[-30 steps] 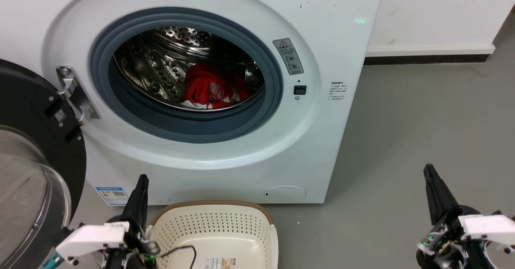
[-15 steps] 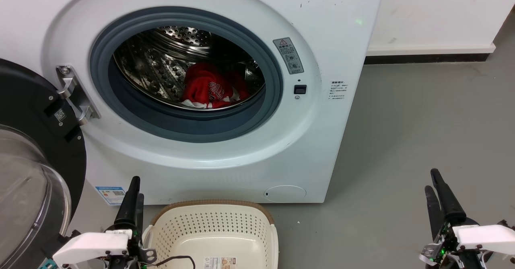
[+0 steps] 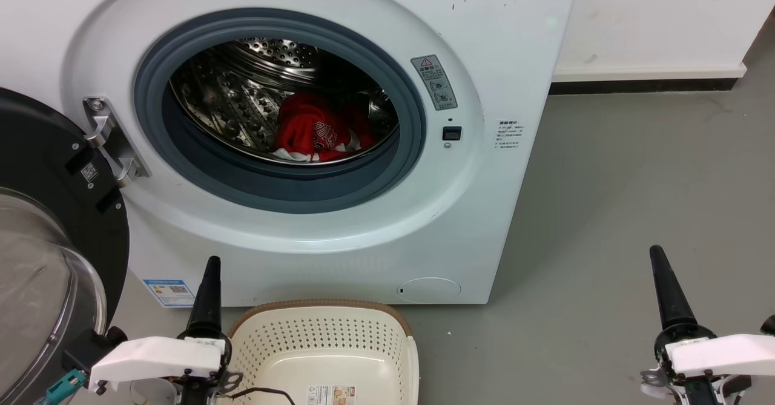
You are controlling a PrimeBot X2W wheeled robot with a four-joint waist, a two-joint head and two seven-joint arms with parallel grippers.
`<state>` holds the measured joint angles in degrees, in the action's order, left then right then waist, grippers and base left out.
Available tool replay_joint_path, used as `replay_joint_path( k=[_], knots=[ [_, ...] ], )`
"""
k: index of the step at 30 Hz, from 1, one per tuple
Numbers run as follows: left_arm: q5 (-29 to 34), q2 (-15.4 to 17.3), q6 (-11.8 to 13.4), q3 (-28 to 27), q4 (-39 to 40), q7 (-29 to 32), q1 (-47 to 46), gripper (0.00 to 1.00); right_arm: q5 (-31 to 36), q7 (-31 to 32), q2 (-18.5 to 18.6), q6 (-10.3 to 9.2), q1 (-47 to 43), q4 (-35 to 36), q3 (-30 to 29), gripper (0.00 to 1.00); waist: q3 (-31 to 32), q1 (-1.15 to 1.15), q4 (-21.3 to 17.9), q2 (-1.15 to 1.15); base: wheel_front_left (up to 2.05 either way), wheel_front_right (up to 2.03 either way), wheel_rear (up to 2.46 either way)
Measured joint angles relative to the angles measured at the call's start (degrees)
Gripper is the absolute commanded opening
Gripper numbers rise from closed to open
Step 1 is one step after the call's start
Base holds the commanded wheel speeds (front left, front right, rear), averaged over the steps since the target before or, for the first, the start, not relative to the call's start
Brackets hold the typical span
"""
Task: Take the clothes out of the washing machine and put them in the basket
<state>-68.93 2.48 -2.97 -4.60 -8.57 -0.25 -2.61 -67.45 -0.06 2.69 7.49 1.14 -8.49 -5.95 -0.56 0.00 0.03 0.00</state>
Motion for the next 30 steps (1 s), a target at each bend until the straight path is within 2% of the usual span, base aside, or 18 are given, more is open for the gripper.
replay_joint_path(
  k=[19, 30],
  knots=[
    [21.7, 0.1, 4.9, 3.1, 4.3, -4.0, 1.3, 1.0, 26.7, -4.1, 0.0, 0.0, -2.2, 5.8, 3.0, 1.0, -0.1, 0.0, -0.1, 0.0, 0.0, 0.0, 0.0],
    [30.8, 0.2, 5.3, 3.9, 6.2, -6.0, 2.5, 1.0, 36.0, -6.1, 0.0, 0.0, -3.5, 7.7, 3.6, 1.0, 0.0, 0.0, -0.3, 0.0, 0.0, 0.0, 0.0]
  ],
)
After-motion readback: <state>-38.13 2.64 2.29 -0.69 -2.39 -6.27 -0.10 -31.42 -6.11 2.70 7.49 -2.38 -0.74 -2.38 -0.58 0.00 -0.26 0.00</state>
